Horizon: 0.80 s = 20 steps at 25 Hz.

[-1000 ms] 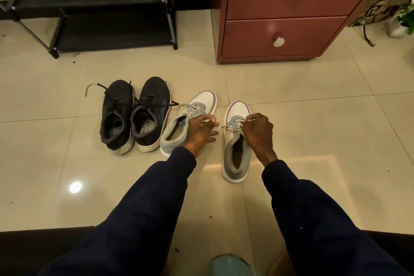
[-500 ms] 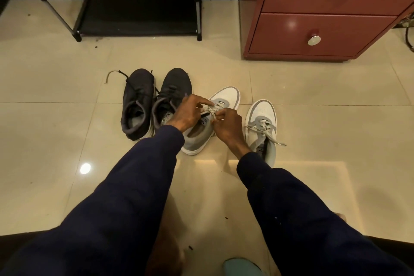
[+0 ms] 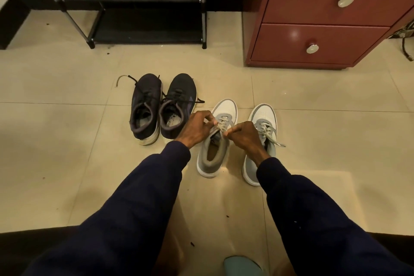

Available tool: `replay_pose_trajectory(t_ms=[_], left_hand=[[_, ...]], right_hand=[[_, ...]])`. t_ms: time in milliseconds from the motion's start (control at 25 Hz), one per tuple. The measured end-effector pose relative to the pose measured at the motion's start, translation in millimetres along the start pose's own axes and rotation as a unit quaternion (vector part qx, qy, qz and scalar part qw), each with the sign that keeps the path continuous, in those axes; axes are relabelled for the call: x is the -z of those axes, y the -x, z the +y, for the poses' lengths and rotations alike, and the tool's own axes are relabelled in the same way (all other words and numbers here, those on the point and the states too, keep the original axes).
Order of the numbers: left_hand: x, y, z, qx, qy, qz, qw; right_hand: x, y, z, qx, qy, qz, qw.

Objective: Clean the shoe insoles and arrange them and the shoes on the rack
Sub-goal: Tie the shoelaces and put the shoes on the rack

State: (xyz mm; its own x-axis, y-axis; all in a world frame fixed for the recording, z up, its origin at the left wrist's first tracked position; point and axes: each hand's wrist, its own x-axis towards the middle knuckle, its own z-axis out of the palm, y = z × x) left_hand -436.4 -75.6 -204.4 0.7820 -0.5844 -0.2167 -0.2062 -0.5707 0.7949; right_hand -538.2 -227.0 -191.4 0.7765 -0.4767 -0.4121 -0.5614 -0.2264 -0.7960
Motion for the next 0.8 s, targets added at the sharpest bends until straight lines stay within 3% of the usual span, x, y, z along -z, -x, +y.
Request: replay_pose_trajectory(t_ms=[120, 360, 520, 600, 680, 800], left_hand=[[4.0, 8.9, 14.4, -0.015, -0.054, 0.016, 0.998], [12.2, 20.0, 40.0, -0.069, -0.191, 0.074, 0.976], [14.7, 22.7, 48.7, 0.011, -0.065, 0.001, 0.998], [9.8, 24.3, 48.0, 0.066, 0.064, 0.000, 0.996], [4.5, 25.8, 46.3, 0.118, 0.203, 0.009, 0.972], [-3.8, 23.2, 42.3, 0.135, 0.281, 0.038, 0.949]], right_hand=[[11.4, 2.3, -6.9, 0.002, -0.014, -0.001, 1.000], [20.2, 5.8, -21.0, 0.013, 0.074, -0.051, 0.996], [29.1, 9.8, -32.0, 0.027, 0.085, -0.034, 0.995], [32.1, 9.0, -29.9, 0.026, 0.064, -0.029, 0.997], [32.8, 9.2, -24.7, 0.008, -0.027, -0.030, 0.999], [30.1, 8.0, -16.6, -0.017, -0.160, -0.009, 0.987]])
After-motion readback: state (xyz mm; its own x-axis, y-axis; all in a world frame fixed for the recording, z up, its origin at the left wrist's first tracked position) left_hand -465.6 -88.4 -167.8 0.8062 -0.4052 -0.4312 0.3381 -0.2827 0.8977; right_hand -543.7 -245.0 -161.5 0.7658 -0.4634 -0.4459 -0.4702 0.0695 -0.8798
